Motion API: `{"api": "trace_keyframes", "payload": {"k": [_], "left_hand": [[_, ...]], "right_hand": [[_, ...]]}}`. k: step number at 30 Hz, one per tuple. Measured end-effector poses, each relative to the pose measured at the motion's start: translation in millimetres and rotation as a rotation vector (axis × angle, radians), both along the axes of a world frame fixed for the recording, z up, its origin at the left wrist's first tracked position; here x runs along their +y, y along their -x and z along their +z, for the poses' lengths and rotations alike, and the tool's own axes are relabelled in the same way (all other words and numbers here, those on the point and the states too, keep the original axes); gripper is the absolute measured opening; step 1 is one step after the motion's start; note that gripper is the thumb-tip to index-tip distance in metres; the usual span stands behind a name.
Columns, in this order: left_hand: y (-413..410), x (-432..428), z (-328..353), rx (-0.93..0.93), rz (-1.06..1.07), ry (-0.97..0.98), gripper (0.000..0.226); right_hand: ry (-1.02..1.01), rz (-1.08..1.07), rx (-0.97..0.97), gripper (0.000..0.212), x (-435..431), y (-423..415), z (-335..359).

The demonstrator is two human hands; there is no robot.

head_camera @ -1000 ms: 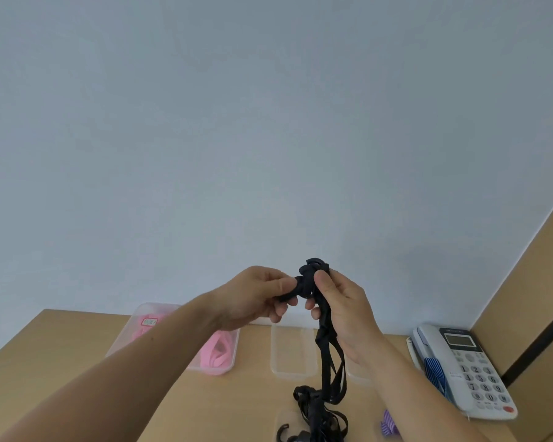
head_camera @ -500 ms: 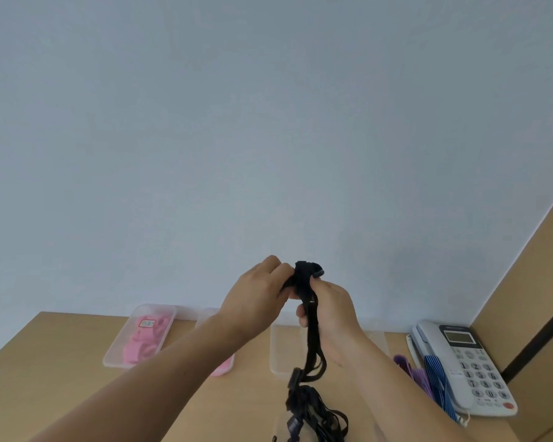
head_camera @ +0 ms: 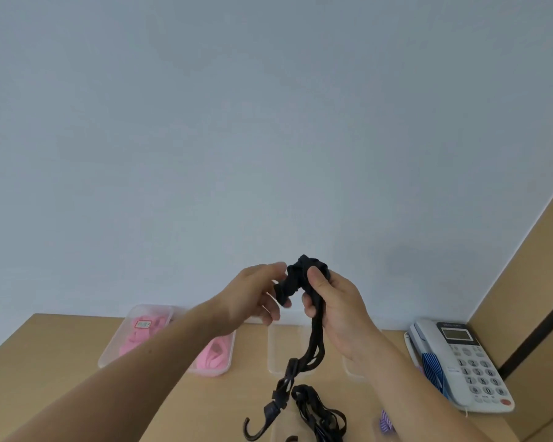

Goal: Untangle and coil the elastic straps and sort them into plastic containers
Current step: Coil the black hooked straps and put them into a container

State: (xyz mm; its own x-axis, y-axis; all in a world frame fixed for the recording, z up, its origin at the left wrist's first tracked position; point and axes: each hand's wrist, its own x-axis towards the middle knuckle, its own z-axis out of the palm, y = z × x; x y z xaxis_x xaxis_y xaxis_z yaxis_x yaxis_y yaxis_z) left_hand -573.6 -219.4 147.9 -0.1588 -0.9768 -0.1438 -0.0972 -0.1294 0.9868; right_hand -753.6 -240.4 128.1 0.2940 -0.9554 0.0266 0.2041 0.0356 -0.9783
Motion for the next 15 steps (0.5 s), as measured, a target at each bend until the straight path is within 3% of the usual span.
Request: {"api": "trace_keyframes", "payload": {"k": [4, 9, 12, 15], "left_hand": [[-7, 3, 2, 0.13, -0.187, -0.05, 0.023], [-5, 4, 0, 0.251, -0.278, -0.104, 0.021], [-1, 1, -1, 0.098, -0.179, -0.007, 0.017], [4, -3, 1, -0.327, 0.015, 0.272, 0.01]], "right_hand": [[0.022, 0.042, 0.02, 0.041, 0, 3, -7], [0.04, 0.018, 0.014, 0.041, -2, 1, -10], [0.004, 0.003, 0.072, 0.049, 1, 0, -8], [-0.108, -0.039, 0.212, 0.057, 6, -7, -8]]}}
